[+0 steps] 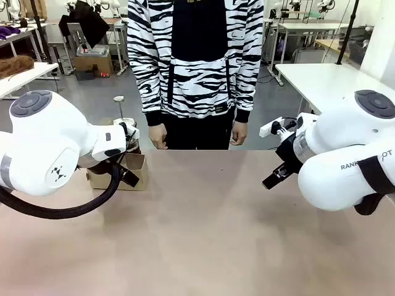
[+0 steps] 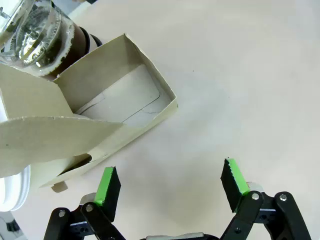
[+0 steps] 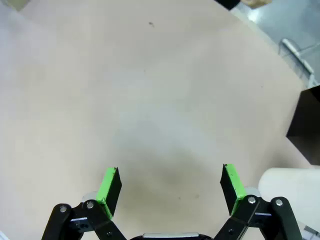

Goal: Pour a drink into a cup and package it in a carrier.
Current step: Pick up the 600 ml Paper Cup and place it in the middle top area of the table.

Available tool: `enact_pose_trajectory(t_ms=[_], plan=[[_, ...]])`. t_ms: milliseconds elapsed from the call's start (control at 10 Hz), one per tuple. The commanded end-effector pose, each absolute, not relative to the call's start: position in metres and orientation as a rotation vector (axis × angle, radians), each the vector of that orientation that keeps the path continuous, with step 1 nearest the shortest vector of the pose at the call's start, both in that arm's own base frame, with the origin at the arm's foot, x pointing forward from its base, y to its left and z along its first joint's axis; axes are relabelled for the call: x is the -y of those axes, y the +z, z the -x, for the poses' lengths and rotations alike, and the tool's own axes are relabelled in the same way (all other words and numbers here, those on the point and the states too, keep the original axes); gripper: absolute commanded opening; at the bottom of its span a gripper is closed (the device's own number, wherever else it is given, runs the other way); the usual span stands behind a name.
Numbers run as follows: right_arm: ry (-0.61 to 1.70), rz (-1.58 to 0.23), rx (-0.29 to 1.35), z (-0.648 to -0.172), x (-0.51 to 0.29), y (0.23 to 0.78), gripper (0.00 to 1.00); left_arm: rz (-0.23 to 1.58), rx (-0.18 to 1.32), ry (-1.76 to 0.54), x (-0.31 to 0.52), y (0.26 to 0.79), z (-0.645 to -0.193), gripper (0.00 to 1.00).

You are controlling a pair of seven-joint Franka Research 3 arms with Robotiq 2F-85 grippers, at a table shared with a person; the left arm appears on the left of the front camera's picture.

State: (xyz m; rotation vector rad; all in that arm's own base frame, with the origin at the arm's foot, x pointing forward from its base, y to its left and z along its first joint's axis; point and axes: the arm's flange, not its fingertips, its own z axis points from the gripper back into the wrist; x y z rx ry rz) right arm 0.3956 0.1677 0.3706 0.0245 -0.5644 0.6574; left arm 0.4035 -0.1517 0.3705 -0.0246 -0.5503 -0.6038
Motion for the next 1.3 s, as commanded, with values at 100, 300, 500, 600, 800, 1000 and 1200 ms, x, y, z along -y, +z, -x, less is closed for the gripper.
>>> enact_pose_trajectory(t_ms=[100, 300, 500, 600, 800, 1000, 1200], plan=[[0.658, -0.024, 0.565, -0.396, -0.168, 0.371, 1.0, 0.025, 0.55, -0.604, 0.152, 0.37, -0.403, 1.0], [0.658, -0.024, 0.565, -0.396, -0.168, 0.371, 1.0, 0.025, 0.55, -0.604, 0.152, 0.37, -0.403, 1.0], [0.658, -0.024, 0.565, -0.396, -0.168, 0.371, 1.0, 0.025, 0.55, -0.604, 0.152, 0.37, -0.403, 1.0], [0.658, -0.024, 0.565, -0.396, -0.168, 0.371, 1.0, 0.025, 0.55, -0.604, 0.152, 0.37, -0.403, 1.0], [0.658, -0.024, 0.564, -0.396, -0.168, 0.371, 1.0, 0.025, 0.55, -0.604, 0.152, 0.37, -0.403, 1.0], [0.659, -0.019, 0.597, -0.411, -0.152, 0.437, 1.0, 0.025, 0.55, -0.604, 0.152, 0.37, -0.403, 1.0], [0.685, -0.064, 0.659, -0.413, -0.125, 0.497, 1.0, 0.025, 0.55, -0.604, 0.152, 0.37, -0.403, 1.0]])
